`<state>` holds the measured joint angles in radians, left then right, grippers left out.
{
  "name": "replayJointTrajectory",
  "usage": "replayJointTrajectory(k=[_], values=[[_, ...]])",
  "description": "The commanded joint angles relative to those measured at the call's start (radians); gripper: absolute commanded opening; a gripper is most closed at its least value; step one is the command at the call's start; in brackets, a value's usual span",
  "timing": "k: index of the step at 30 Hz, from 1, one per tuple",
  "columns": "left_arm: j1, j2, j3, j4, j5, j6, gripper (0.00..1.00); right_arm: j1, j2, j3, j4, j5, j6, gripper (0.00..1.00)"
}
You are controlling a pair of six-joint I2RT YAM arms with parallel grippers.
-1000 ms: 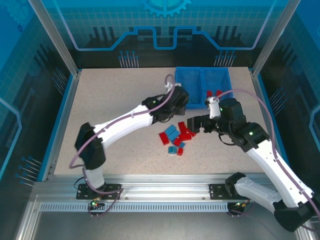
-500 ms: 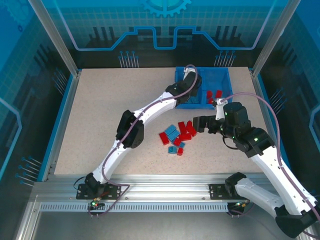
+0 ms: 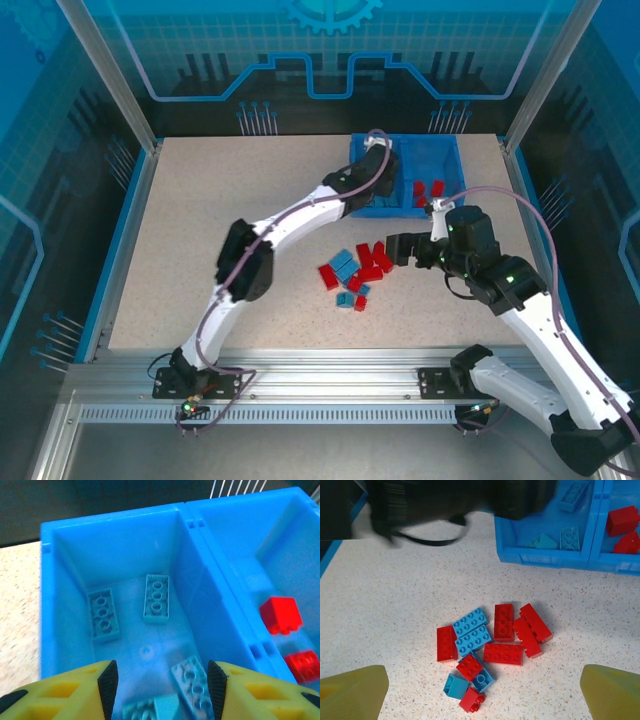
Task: Sort the legos into containers by color
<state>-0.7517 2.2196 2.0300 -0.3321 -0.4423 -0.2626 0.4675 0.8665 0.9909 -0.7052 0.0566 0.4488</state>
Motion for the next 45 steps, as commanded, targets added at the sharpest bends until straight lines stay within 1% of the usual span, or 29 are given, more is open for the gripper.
replayJointTrajectory(k=[1, 2, 5, 7, 9, 11, 13, 14, 17, 19, 22, 23, 26, 28, 32, 34, 41, 45], values=[[-0.042, -0.345, -0.264, 0.238, 0.108, 0.016, 0.53, -0.016, 0.053, -0.035, 0.032, 0.011, 0.005, 1.0], [-0.051, -0.431, -0.376, 0.274, 0.14, 0.031, 0.53, -0.016, 0.08, -0.042, 0.041, 0.003, 0.002, 1.0], [-0.073, -0.667, -0.626, 0.321, 0.229, 0.108, 0.53, -0.021, 0.176, -0.057, 0.07, -0.027, 0.009, 1.0], [-0.083, -0.808, -0.759, 0.325, 0.273, 0.161, 0.55, -0.023, 0.245, -0.073, 0.106, -0.051, 0.014, 1.0], [-0.09, -0.952, -0.879, 0.293, 0.315, 0.215, 0.56, -0.02, 0.318, -0.088, 0.142, -0.083, 0.025, 0.97], [-0.092, -1.071, -0.964, 0.223, 0.352, 0.266, 0.59, -0.012, 0.374, -0.105, 0.182, -0.127, 0.026, 0.95], [-0.093, -1.176, -1.022, 0.119, 0.404, 0.335, 0.64, 0.012, 0.412, -0.137, 0.209, -0.141, 0.039, 0.95], [-0.094, -1.225, -1.046, 0.057, 0.441, 0.39, 0.68, 0.028, 0.424, -0.149, 0.223, -0.144, 0.047, 0.95], [-0.097, -1.365, -1.104, -0.097, 0.475, 0.494, 0.77, 0.081, 0.458, -0.173, 0.259, -0.144, 0.094, 0.94], [-0.097, -1.453, -1.159, -0.146, 0.491, 0.562, 0.85, 0.113, 0.502, -0.166, 0.26, -0.137, 0.137, 0.92], [-0.097, -1.577, -1.243, -0.175, 0.511, 0.684, 0.97, 0.159, 0.582, -0.136, 0.259, -0.112, 0.193, 0.88], [-0.097, -1.609, -1.269, -0.183, 0.513, 0.72, 0.99, 0.176, 0.609, -0.125, 0.26, -0.099, 0.208, 0.88], [-0.097, -1.662, -1.332, -0.184, 0.505, 0.779, 0.99, 0.214, 0.678, -0.078, 0.255, -0.066, 0.238, 0.87], [-0.097, -1.676, -1.368, -0.168, 0.518, 0.789, 0.99, 0.23, 0.723, -0.048, 0.24, -0.048, 0.251, 0.85], [-0.097, -1.674, -1.404, -0.156, 0.546, 0.787, 0.99, 0.254, 0.78, -0.001, 0.214, -0.003, 0.271, 0.78], [-0.096, -1.674, -1.403, -0.16, 0.544, 0.787, 0.99, 0.26, 0.789, 0.006, 0.211, 0.017, 0.278, 0.73], [-0.095, -1.681, -1.413, -0.159, 0.541, 0.79, 0.99, 0.266, 0.788, 0.021, 0.186, 0.048, 0.287, 0.49], [-0.095, -1.682, -1.415, -0.163, 0.538, 0.795, 0.99, 0.276, 0.761, 0.023, 0.163, 0.063, 0.293, 0.42]])
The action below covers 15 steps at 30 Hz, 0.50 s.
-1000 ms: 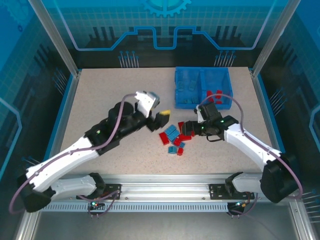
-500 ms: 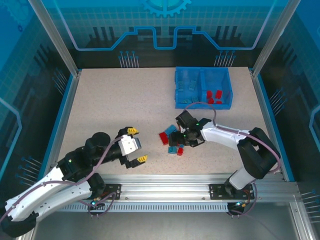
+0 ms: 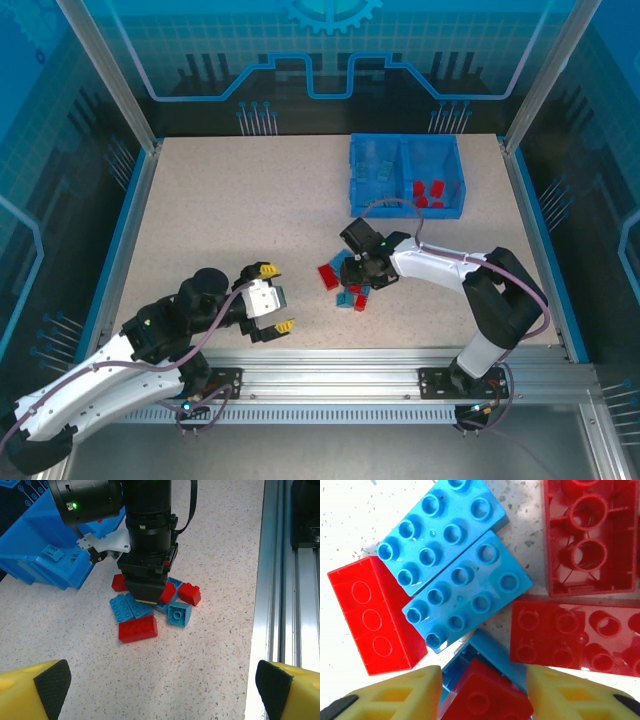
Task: Sort the legos into containers by color
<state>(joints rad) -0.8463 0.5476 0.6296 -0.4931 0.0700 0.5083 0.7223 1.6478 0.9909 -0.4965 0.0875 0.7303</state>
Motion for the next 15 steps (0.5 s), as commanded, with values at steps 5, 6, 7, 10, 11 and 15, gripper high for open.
replayJointTrajectory(k=[5, 6, 7, 10, 11, 15], values=[[0.001, -0.01, -0.016, -0.005, 0.026, 0.024, 0.99, 0.021, -0.068, 0.012, -0.05, 0.035, 0.017, 0.38], [0.001, -0.01, -0.016, -0.006, 0.025, 0.024, 0.99, 0.021, -0.078, 0.009, -0.048, 0.04, 0.017, 0.37], [0.001, -0.01, -0.016, -0.005, 0.022, 0.024, 0.99, 0.022, -0.087, 0.006, -0.045, 0.042, 0.016, 0.37], [0.0, -0.009, -0.016, -0.007, 0.018, 0.024, 0.99, 0.021, -0.095, 0.019, -0.064, 0.043, 0.004, 0.51], [0.001, -0.011, -0.016, -0.006, 0.018, 0.025, 0.99, 0.021, -0.092, 0.028, -0.073, 0.04, -0.003, 0.52], [0.003, -0.011, -0.015, -0.008, 0.017, 0.022, 0.99, 0.036, -0.079, 0.034, -0.086, 0.05, -0.009, 0.58]])
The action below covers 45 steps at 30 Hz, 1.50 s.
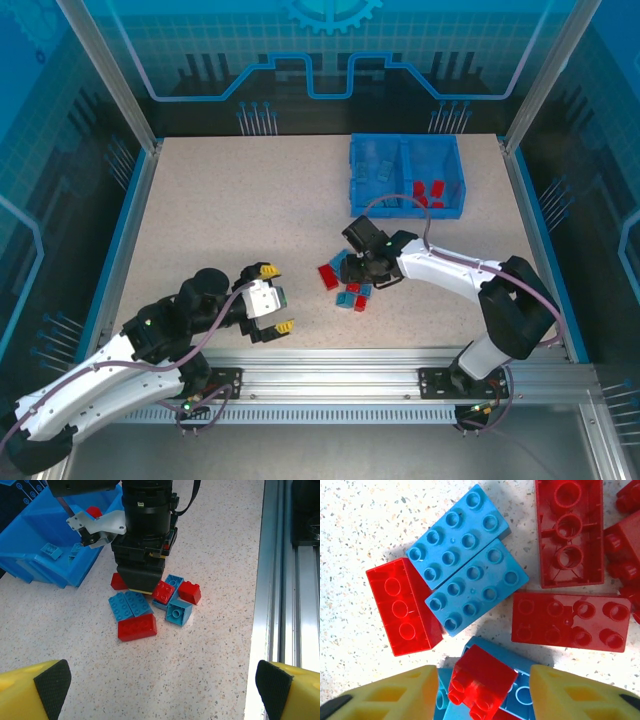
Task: Sort the legos into containers by color
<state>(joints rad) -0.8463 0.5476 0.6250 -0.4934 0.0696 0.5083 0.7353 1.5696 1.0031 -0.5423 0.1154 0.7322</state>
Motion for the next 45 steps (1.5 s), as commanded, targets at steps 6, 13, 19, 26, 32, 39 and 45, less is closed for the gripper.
replayJointTrajectory(k=[6, 13, 19, 26, 32, 39, 45], values=[[0.002, -0.011, -0.011, -0.008, 0.015, 0.021, 0.99, 0.043, 0.063, 0.05, -0.062, 0.037, -0.001, 0.59], [0.004, -0.011, -0.016, -0.014, 0.012, 0.022, 0.99, 0.067, 0.146, 0.09, -0.074, 0.083, 0.001, 0.51], [0.006, -0.011, -0.016, -0.013, 0.014, 0.023, 0.99, 0.067, 0.166, 0.106, -0.093, 0.115, 0.004, 0.41], [0.01, -0.01, -0.018, -0.009, 0.021, 0.027, 0.99, 0.067, 0.068, 0.092, -0.096, 0.136, 0.01, 0.35], [0.019, -0.023, -0.022, 0.011, 0.04, 0.026, 0.99, 0.038, -0.075, 0.098, -0.121, 0.211, -0.002, 0.35], [0.039, -0.031, -0.025, 0.021, 0.056, 0.022, 0.99, -0.248, -0.146, 0.173, -0.065, 0.257, -0.176, 0.35], [0.052, -0.029, -0.025, 0.037, 0.076, -0.011, 0.99, -0.531, 0.057, 0.377, 0.02, 0.192, -0.271, 0.34]])
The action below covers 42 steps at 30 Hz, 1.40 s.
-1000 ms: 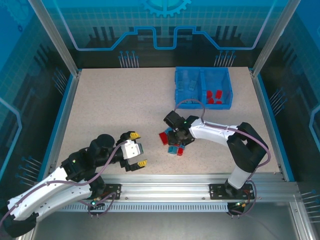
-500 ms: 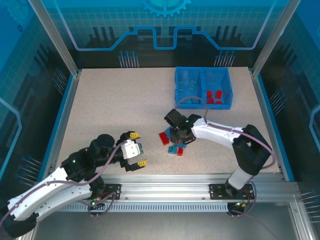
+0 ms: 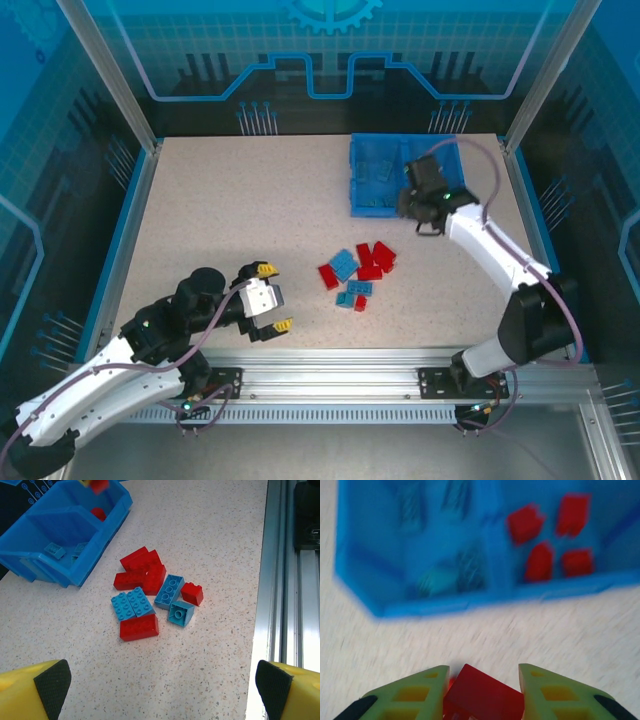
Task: Sort the legos into containers by color
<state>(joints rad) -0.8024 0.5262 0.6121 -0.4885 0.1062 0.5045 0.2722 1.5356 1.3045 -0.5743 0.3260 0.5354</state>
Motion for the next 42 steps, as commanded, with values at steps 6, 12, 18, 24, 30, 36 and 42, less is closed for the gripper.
replayJointTrajectory(k=[6, 12, 18, 24, 30, 36, 42], values=[[0.03, -0.008, -0.006, 0.031, 0.027, -0.004, 0.99, -0.199, 0.419, 0.358, 0.023, -0.06, -0.072, 0.34], [0.074, -0.007, -0.012, 0.128, -0.039, -0.167, 0.99, -0.22, 0.603, 0.58, -0.075, -0.021, -0.083, 0.5], [0.08, 0.126, 0.094, 0.157, -0.133, -0.467, 0.99, -0.222, 0.539, 0.55, -0.086, -0.037, -0.101, 0.58], [0.08, 0.419, 0.2, 0.141, -0.284, -1.009, 0.99, -0.209, 0.302, 0.316, -0.054, -0.166, -0.078, 0.6], [0.07, 0.725, 0.261, 0.104, -0.35, -1.416, 0.99, -0.103, -0.1, -0.052, 0.028, -0.321, -0.092, 0.74], [0.009, 1.002, 0.408, 0.036, -0.352, -1.494, 0.98, 0.04, -0.36, -0.273, 0.006, -0.47, -0.092, 0.85], [-0.018, 1.174, 0.5, 0.016, -0.364, -1.539, 0.9, 0.154, -0.492, -0.382, -0.038, -0.495, -0.036, 0.93]])
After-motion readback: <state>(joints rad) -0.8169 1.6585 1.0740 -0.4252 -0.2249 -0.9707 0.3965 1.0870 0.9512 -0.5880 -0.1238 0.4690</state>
